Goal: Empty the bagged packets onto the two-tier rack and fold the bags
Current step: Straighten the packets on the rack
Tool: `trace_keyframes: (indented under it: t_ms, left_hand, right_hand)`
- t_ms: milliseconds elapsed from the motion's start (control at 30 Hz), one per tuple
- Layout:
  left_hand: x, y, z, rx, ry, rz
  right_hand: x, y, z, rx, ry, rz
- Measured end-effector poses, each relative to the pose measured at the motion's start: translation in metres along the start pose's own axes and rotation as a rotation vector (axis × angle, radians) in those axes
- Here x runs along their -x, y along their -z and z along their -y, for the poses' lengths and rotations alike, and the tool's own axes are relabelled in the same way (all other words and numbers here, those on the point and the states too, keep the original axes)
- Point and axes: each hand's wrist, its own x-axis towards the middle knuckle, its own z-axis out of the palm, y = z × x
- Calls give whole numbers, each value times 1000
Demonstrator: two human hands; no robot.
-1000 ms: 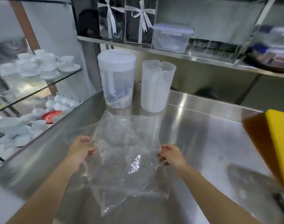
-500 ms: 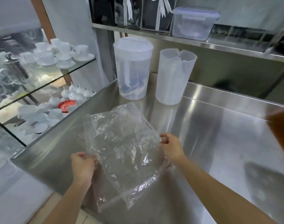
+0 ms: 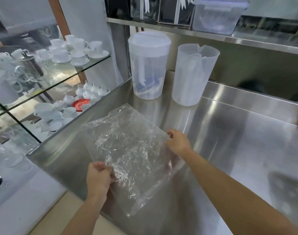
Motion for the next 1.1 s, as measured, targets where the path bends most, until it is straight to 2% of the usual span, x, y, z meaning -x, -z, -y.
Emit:
trace_keyframes:
  t_ms: [133, 200, 267, 433, 533, 700, 800, 933, 1100]
  left_hand:
    - [-1, 5, -10, -291, -79, -110]
    - [3, 6, -25, -426, -254, -220]
    - [12, -1, -47, -541, -479, -230]
    - [52, -73, -80, -696, -753, 134]
    - [95, -128, -72, -773, -894, 344]
    - [175, -201, -34, -823, -1069, 656]
    - [220, -231, -4, -837, -1164, 832]
    - [283, -257, 32, -842, -1273, 1037]
    - [344, -269, 79, -864, -1345, 1260]
  right_hand:
    - [3, 6, -4, -26, -4, -41]
    - [5, 16, -7, -91, 7, -70]
    - [9, 29, -14, -148, 16, -99]
    - [32, 71, -54, -212, -28, -180]
    - [60, 97, -98, -116, -60, -221]
    - [135, 129, -183, 153, -157, -285]
    - [188, 138, -227, 183, -237, -365]
    - [258, 145, -276, 156, -430, -424]
    - [325, 136, -317, 181, -574, -496]
